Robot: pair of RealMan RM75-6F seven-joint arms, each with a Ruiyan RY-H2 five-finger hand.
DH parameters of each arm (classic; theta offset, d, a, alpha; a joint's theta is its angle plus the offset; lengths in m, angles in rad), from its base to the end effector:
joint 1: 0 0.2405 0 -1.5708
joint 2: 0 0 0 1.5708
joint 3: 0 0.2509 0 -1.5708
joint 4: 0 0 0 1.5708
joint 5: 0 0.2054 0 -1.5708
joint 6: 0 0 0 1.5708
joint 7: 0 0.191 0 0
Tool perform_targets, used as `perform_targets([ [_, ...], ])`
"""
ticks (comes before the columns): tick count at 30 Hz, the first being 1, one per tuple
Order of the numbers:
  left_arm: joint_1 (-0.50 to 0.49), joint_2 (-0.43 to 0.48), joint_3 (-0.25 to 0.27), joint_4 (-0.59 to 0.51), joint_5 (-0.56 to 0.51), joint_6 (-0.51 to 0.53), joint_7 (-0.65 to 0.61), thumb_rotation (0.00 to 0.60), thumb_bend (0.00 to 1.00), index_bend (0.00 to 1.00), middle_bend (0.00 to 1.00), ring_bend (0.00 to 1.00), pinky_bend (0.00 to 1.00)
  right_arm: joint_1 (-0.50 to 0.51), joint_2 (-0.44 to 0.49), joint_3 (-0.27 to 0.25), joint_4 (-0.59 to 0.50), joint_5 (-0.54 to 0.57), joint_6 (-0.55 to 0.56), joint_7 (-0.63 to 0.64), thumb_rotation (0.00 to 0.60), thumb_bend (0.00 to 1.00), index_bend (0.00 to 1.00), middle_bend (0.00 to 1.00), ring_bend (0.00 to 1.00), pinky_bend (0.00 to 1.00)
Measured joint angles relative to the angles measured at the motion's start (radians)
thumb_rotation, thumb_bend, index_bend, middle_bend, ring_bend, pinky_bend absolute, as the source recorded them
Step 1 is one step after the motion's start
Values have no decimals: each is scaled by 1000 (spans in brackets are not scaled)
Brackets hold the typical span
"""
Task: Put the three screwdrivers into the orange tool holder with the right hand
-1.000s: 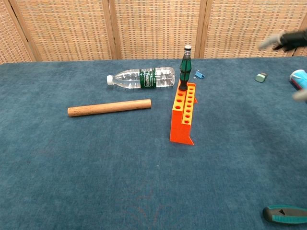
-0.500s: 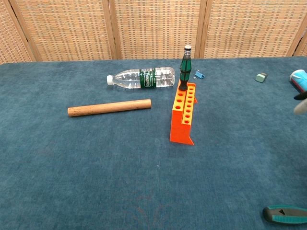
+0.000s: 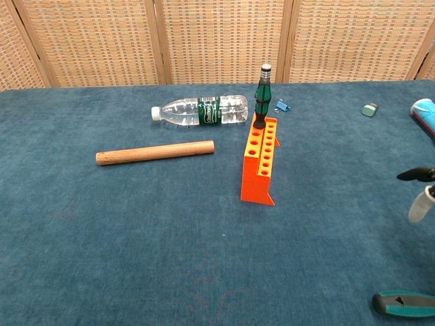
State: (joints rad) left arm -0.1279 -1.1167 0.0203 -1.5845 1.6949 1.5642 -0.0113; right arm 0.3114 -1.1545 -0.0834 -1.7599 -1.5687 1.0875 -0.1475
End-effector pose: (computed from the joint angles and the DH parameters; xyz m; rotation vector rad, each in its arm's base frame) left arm -0.2678 0.2213 0.1501 -1.5738 -0.7776 -1.0315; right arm -0.2426 -0.2299 0.0435 1.9419 -1.0656 0.7589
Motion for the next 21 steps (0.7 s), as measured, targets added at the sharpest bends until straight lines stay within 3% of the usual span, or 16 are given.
perform_targets([
  [7,5,1,0,1,5,9,-1,600,0,0,0,0,0,-9,-62,-30,8,4,-25,-47,600,42,336,0,0,0],
  [21,7,0,-3,2,2,11,3,600,0,0,0,0,0,-8,-170,-30,102,17,-41,-55,600,168,368,0,0,0],
])
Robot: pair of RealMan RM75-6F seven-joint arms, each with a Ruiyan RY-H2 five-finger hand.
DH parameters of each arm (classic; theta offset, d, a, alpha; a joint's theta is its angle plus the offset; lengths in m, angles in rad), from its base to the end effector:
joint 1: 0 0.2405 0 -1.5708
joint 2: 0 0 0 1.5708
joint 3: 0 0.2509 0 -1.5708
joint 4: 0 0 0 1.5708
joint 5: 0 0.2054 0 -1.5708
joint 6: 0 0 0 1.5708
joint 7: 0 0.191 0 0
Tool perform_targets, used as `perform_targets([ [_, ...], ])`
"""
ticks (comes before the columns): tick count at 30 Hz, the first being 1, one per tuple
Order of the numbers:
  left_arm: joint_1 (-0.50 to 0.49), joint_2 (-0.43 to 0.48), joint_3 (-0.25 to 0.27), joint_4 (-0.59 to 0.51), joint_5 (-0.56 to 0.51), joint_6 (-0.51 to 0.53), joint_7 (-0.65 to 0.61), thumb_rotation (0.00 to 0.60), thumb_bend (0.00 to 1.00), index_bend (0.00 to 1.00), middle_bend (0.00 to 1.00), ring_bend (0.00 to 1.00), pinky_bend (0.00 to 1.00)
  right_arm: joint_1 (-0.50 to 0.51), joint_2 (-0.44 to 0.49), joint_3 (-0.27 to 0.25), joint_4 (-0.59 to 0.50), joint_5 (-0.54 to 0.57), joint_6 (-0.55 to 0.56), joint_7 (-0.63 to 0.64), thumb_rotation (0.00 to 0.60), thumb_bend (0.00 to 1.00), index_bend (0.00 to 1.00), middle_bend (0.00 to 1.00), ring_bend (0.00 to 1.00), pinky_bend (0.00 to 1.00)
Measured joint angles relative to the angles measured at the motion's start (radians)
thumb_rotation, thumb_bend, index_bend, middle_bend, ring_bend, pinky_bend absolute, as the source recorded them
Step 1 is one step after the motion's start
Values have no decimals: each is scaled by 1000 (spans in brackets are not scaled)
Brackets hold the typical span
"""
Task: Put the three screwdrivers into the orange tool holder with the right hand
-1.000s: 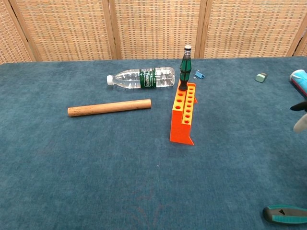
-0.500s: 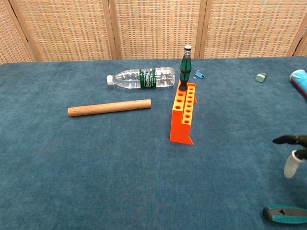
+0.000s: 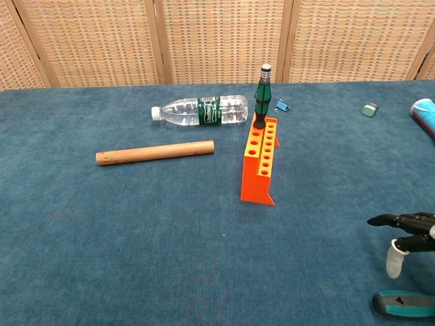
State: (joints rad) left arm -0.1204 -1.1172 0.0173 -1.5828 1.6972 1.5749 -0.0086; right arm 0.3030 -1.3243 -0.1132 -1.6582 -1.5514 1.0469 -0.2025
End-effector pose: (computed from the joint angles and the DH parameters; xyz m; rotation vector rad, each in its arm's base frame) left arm -0.2682 0.2197 0.1522 -1.5645 -0.7690 -1.0340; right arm -0.2458 -0.2135 -0.0112 2.0057 -1.1122 0.7239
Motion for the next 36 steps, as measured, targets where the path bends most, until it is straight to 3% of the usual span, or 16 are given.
perform_targets([
  [36,1,-3,-6,-2,-7,-5,11,600,0,0,0,0,0,21,-58,-1,73,36,-27,73,600,260,436,0,0,0],
])
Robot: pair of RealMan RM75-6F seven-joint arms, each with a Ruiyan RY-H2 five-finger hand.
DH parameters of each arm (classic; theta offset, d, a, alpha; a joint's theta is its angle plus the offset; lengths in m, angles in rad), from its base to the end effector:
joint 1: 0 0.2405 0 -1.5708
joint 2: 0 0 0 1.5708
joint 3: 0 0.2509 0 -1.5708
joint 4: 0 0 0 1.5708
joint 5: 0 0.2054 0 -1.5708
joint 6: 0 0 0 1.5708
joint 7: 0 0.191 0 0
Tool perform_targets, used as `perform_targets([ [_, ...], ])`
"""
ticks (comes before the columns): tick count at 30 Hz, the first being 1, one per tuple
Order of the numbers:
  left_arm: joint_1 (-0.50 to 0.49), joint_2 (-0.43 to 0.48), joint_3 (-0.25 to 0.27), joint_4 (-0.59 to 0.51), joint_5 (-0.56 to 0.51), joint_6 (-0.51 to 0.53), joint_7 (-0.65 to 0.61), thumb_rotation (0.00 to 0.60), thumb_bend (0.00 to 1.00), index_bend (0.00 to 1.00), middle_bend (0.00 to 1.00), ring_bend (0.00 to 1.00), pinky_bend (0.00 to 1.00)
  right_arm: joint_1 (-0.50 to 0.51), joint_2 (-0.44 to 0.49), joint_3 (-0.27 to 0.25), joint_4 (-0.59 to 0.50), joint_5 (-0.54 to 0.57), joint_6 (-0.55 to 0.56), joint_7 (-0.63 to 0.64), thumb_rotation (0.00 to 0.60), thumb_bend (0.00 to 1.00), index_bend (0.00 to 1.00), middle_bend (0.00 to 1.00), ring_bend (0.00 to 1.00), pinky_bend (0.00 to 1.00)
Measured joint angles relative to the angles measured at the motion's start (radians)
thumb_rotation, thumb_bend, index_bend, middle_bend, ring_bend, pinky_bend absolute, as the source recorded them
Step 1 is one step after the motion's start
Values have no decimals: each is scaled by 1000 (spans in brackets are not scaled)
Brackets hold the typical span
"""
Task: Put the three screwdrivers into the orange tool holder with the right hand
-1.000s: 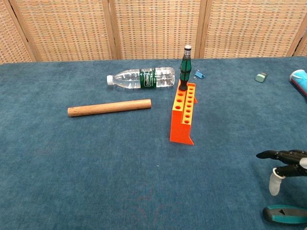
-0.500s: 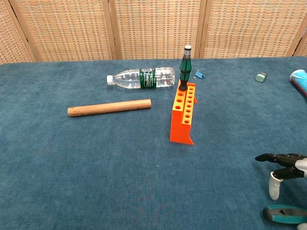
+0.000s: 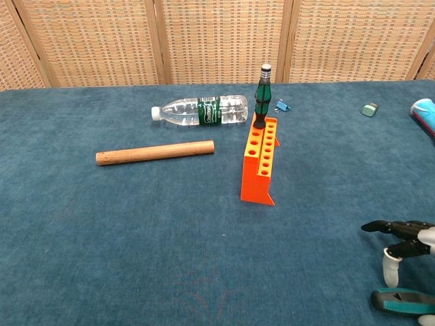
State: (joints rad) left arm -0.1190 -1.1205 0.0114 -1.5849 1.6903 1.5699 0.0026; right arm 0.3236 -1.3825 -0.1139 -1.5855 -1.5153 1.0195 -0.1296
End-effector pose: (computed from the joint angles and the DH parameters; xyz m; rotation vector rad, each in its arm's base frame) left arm -0.2687 0.2207 0.1518 -1.5586 -0.7661 -1.0257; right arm -0.2548 -0.2191 -0.0280 1.9828 -1.1974 0.7224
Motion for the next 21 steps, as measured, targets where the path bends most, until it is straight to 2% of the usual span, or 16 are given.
perform_targets([
  [8,1,0,-1,0,0,1,0,600,0,0,0,0,0,2,-6,-3,7,6,-6,4,600,269,453,0,0,0],
  [21,1,-2,-1,1,-4,-4,4,600,0,0,0,0,0,0,-12,-3,21,12,0,18,600,361,526,0,0,0],
])
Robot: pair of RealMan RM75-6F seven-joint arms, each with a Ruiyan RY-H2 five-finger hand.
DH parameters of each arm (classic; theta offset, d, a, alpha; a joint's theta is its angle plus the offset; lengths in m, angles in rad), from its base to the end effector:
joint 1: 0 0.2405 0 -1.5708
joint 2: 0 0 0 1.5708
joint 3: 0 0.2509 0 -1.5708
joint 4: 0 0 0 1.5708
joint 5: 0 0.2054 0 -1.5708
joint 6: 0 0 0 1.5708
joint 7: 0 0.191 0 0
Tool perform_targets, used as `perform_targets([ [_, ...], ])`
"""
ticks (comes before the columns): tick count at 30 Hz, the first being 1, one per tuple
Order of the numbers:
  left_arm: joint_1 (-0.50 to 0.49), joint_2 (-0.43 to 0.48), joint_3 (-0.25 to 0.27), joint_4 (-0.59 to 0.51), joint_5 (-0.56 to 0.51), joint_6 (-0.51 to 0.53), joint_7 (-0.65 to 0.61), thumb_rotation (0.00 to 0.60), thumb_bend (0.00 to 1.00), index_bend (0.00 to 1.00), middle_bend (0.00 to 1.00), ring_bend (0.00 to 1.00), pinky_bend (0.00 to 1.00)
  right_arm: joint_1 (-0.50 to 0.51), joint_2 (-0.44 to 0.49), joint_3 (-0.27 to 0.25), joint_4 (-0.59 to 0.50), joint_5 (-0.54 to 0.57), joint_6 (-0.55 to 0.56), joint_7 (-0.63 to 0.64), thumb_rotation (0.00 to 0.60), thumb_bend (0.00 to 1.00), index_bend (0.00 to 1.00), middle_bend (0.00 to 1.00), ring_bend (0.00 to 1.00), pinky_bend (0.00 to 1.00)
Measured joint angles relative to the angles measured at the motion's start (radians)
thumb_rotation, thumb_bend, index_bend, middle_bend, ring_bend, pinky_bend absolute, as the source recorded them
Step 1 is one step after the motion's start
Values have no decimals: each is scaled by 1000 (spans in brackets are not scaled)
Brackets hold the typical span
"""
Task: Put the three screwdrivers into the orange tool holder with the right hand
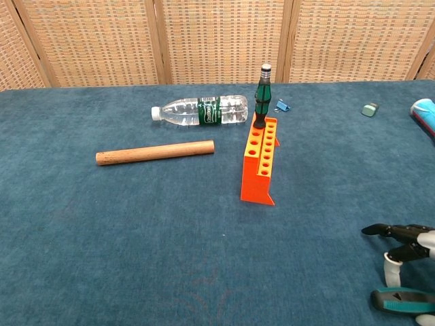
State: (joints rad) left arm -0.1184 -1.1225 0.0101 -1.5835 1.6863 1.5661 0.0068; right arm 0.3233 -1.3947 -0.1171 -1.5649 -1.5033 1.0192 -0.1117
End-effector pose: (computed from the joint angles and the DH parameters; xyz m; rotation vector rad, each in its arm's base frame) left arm -0.2698 0.2211 0.1512 -1.5574 -0.7666 -1.0187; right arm -0.2598 -0.2194 -0.0306 1.9669 -1.2194 0.7165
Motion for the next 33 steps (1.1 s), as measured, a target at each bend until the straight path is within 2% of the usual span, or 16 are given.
perform_targets([
  [7,2,0,1,2,3,3,0,600,0,0,0,0,0,-5,7,2,-11,-20,29,35,600,405,581,0,0,0],
  [18,2,0,2,2,5,4,-1,600,0,0,0,0,0,1,48,6,-65,-47,53,94,600,405,601,0,0,0],
  [33,4,3,3,1,10,10,-8,600,0,0,0,0,0,12,131,41,-172,-42,84,191,600,405,618,0,0,0],
])
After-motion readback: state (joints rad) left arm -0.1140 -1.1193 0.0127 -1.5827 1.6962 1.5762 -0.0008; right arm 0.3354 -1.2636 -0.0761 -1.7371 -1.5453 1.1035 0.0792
